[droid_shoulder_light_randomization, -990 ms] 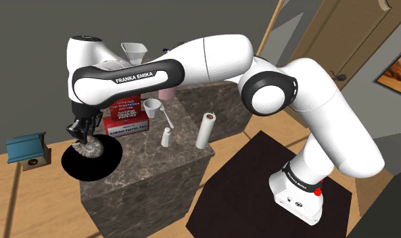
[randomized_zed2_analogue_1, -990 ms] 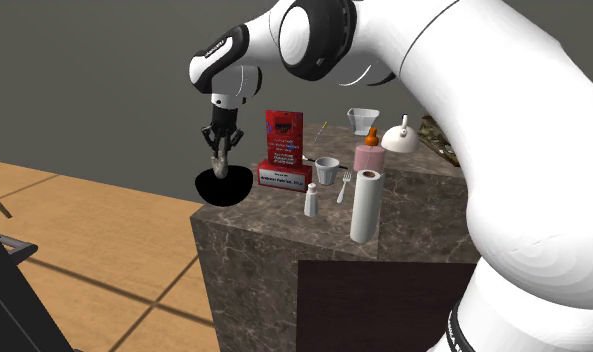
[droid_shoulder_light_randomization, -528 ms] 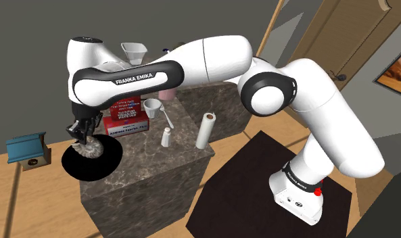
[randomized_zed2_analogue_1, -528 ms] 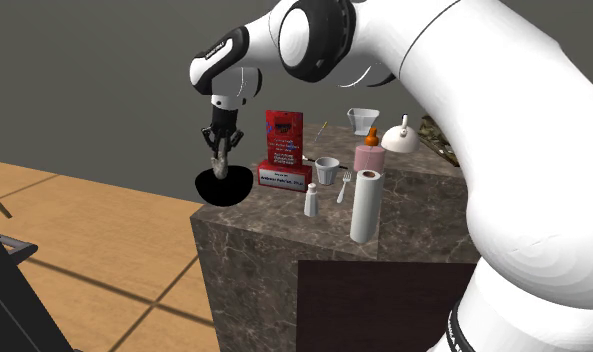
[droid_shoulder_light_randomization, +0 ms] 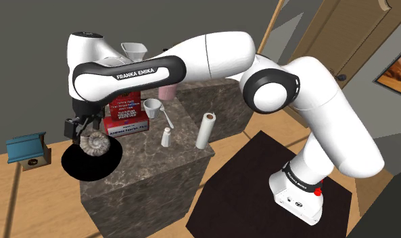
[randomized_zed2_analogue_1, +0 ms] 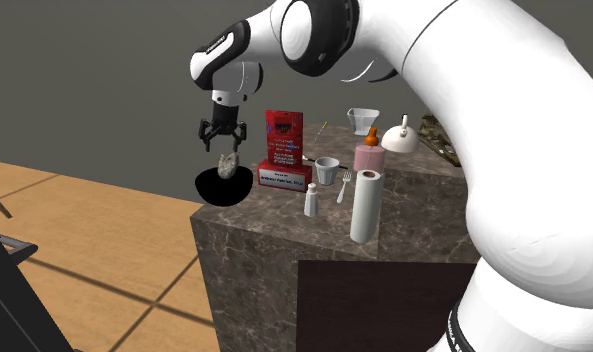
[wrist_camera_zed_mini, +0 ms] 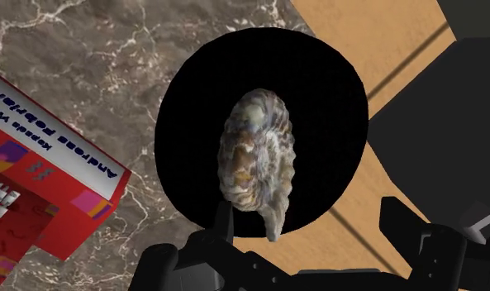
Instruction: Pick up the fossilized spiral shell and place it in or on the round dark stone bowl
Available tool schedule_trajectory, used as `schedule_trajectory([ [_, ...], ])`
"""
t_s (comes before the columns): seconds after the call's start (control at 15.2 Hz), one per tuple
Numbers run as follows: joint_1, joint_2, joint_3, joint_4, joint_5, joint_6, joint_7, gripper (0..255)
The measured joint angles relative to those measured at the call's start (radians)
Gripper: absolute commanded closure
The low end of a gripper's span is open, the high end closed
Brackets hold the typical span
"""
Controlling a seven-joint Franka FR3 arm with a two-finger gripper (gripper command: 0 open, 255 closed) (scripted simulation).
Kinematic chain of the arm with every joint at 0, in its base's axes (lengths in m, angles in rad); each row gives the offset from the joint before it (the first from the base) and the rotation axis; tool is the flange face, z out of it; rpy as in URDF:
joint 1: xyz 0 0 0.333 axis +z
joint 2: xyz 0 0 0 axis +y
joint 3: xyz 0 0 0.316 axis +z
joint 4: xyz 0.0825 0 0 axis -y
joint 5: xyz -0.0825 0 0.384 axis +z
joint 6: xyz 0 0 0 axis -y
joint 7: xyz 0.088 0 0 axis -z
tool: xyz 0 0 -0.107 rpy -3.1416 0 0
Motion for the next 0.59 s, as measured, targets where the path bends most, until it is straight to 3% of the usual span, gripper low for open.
schedule_trajectory([
  [0.13, -0.013, -0.058, 0.002, -0.047, 0.004, -0.013, -0.005, 0],
  [0.59, -0.012, -0.061, 0.002, -0.024, 0.003, -0.039, -0.001, 0],
])
